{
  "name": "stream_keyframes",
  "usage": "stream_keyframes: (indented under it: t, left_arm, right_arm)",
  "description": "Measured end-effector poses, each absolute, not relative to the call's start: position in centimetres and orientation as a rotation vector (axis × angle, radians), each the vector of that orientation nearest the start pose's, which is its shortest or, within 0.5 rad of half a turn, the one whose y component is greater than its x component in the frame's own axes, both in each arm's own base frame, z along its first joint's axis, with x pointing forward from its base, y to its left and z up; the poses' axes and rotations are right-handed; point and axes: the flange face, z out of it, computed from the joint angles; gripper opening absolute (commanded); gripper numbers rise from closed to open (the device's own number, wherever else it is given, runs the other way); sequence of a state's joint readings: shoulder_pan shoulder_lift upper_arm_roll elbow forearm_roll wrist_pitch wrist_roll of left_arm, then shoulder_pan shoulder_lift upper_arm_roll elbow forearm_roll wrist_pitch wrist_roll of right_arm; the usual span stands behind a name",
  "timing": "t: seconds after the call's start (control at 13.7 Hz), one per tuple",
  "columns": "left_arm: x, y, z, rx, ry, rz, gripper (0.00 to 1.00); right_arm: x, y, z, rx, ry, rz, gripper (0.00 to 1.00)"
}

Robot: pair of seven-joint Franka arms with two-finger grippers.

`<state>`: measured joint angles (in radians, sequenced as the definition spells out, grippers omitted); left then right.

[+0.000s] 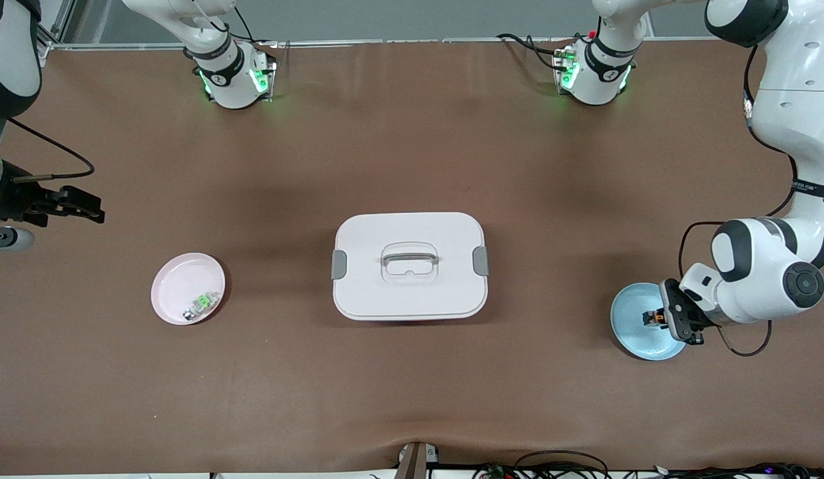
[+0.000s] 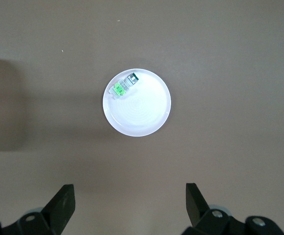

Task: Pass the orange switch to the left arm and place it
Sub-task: 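Lower the switch onto the blue plate and open the left gripper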

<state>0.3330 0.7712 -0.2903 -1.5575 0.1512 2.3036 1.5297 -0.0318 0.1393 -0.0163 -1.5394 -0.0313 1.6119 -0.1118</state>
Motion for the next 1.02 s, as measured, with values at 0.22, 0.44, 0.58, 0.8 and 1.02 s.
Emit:
stream_keyframes:
  t: [0.22,0.44,0.58,0.8,1.02]
  left_arm:
    - [70.1,6.2,19.8,-2.330,2.190,-0.119,0.04]
    - [70.1,6.0,19.7,-2.330,2.194,-0.120,0.20]
    - [70.0,5.9,19.5,-2.331,2.197,-0.119,0.36]
    - [70.0,5.9,19.4,-2.332,2.199,-0.119,1.00]
    - [70.0,5.8,19.3,-2.346,2.193,-0.130,1.00]
  right_arm:
    - [59.6,-3.0,56.5,-3.167,-0.104,0.099,1.00]
    - [59.7,-3.1,57.2,-3.170,-0.100,0.073,1.00]
    - [59.7,-3.2,58.1,-3.172,-0.093,0.043,1.00]
    - [59.4,-3.4,60.3,-3.174,-0.083,0.002,1.00]
    - [59.2,-3.5,61.2,-3.175,-0.079,-0.012,1.00]
